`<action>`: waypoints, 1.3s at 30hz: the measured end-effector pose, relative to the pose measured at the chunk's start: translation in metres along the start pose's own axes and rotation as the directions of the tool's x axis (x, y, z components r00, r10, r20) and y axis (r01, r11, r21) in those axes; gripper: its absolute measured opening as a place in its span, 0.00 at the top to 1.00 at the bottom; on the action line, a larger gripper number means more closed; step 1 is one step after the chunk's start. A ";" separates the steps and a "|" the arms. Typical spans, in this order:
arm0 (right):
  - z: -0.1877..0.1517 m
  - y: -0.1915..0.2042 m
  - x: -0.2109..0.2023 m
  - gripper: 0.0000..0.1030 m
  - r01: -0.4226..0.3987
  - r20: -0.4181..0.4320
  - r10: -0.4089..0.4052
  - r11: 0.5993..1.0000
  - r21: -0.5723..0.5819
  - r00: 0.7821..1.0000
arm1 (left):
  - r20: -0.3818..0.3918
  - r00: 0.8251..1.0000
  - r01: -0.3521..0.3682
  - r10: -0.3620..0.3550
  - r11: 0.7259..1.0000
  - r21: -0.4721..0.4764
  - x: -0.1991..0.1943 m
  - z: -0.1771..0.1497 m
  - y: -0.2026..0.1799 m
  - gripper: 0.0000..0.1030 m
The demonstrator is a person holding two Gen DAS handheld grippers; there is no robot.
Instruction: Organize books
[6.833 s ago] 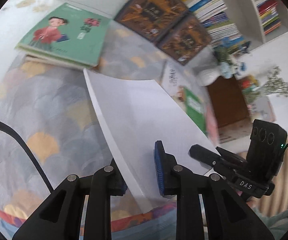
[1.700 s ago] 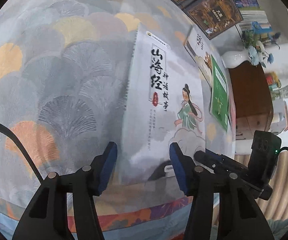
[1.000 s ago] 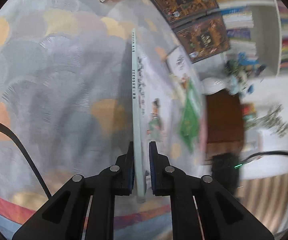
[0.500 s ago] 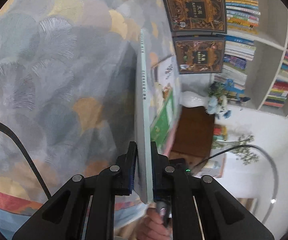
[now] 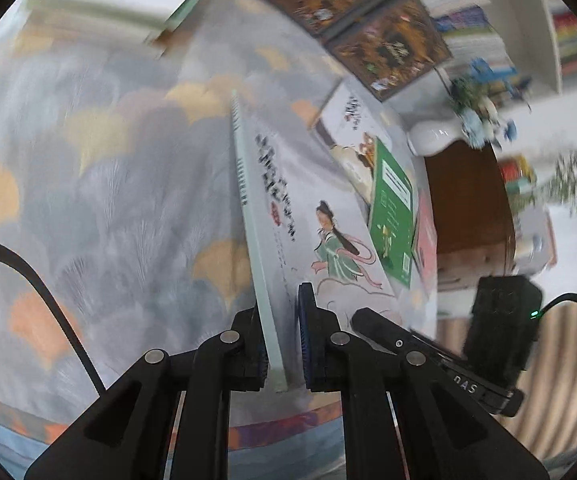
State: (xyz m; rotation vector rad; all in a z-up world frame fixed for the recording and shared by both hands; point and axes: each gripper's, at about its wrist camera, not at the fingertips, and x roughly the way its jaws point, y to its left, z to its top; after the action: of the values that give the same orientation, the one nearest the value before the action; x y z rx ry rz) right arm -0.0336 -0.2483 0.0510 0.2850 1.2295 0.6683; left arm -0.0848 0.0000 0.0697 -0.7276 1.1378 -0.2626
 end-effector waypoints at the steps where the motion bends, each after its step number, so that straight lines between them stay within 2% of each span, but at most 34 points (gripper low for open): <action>1: -0.002 0.009 -0.003 0.77 0.024 0.009 -0.023 0.999 -0.037 1.000 | 0.005 1.000 -0.011 0.011 0.999 0.036 -0.004 0.002 -0.004 0.92; 3: -0.004 0.024 -0.006 0.77 0.063 0.017 -0.062 0.994 -0.094 0.998 | 0.004 1.000 -0.019 0.019 0.996 0.087 -0.008 0.005 -0.009 0.92; 4: -0.004 0.030 -0.007 0.77 0.074 0.012 -0.073 0.991 -0.112 0.997 | -0.002 1.000 0.005 -0.005 0.994 0.106 -0.012 0.008 -0.010 0.91; 7: -0.005 0.038 -0.009 0.77 0.053 0.001 -0.054 0.993 -0.101 0.999 | -0.013 0.997 0.076 -0.075 0.993 0.089 -0.022 0.018 -0.002 0.89; 10: -0.005 0.050 -0.017 0.77 0.058 0.029 -0.056 0.993 -0.100 0.998 | -0.020 0.995 0.103 -0.102 0.989 0.105 -0.029 0.024 0.000 0.88; 15: 0.009 0.081 -0.023 0.77 0.066 0.101 -0.054 0.990 -0.121 0.993 | 0.019 0.984 0.176 -0.179 0.977 0.118 -0.055 0.047 0.006 0.88; 19: 0.035 0.110 -0.011 0.77 0.046 0.152 -0.026 0.991 -0.129 0.988 | 0.078 0.980 0.172 -0.184 0.974 0.145 -0.078 0.077 0.019 0.88; 22: 0.063 0.133 0.012 0.77 0.024 0.168 -0.001 0.991 -0.134 0.986 | 0.126 0.976 0.158 -0.177 0.976 0.152 -0.091 0.103 0.035 0.88; 26: 0.104 0.153 0.047 0.76 -0.045 0.149 0.062 0.993 -0.112 0.987 | 0.182 0.970 0.138 -0.162 0.981 0.134 -0.107 0.138 0.064 0.88; 32: 0.156 0.192 0.100 0.76 -0.013 0.126 0.038 0.982 -0.188 0.991 | 0.256 0.957 0.123 -0.136 0.990 0.065 -0.117 0.183 0.119 0.88; 39: 0.199 0.203 0.156 0.75 -0.002 0.070 0.016 0.980 -0.197 0.997 | 0.269 0.955 0.127 -0.121 0.992 -0.005 -0.107 0.214 0.164 0.88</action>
State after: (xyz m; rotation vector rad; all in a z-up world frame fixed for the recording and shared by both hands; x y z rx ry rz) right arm 0.1153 0.0342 0.1070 0.1479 1.0854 0.7756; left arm 0.0346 0.2638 0.0894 -0.8292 0.8396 -0.2493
